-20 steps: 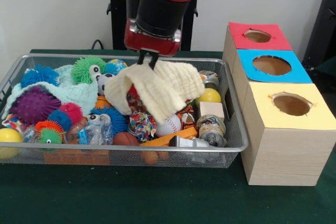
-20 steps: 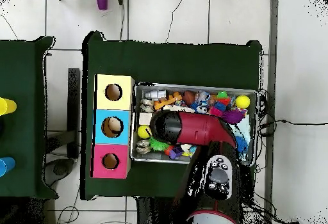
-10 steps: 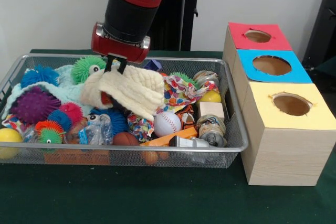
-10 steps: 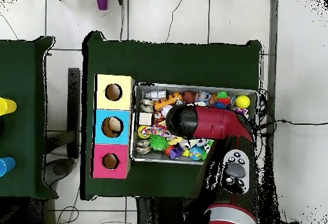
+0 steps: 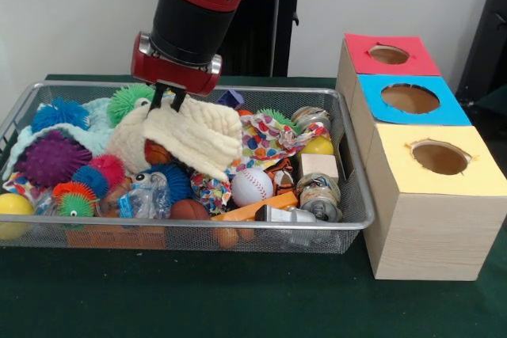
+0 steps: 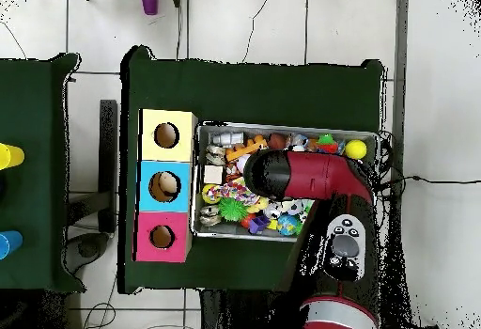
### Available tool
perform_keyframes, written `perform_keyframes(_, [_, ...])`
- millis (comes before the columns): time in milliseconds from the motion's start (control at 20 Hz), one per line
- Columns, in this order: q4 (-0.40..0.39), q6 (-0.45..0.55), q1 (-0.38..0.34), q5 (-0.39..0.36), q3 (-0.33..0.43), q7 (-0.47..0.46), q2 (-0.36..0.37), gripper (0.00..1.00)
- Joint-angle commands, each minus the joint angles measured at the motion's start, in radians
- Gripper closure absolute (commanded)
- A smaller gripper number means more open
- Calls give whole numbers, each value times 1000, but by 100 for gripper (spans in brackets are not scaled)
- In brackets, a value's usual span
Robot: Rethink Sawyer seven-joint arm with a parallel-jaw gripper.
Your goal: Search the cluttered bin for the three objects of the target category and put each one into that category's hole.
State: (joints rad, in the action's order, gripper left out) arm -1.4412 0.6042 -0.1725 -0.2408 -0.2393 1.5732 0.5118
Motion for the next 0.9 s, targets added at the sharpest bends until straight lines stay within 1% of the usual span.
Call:
perform_keyframes(50, [15, 100, 4, -63, 22, 9, -3, 100])
perform_keyframes(150, [3, 101, 6, -69, 15, 9, 10, 100])
perform_keyframes(300, [11, 97, 3, -80, 11, 2, 9, 100])
perform_keyframes(600, [13, 55, -33, -99, 29, -6, -14, 100])
perform_keyframes(650, [-8, 33, -41, -107, 30, -7, -7, 100])
perform_keyframes(700, [-11, 24, -43, -110, 32, -6, -6, 100])
perform_keyframes(900, [9, 62, -49, -108, 36, -17, -3, 100])
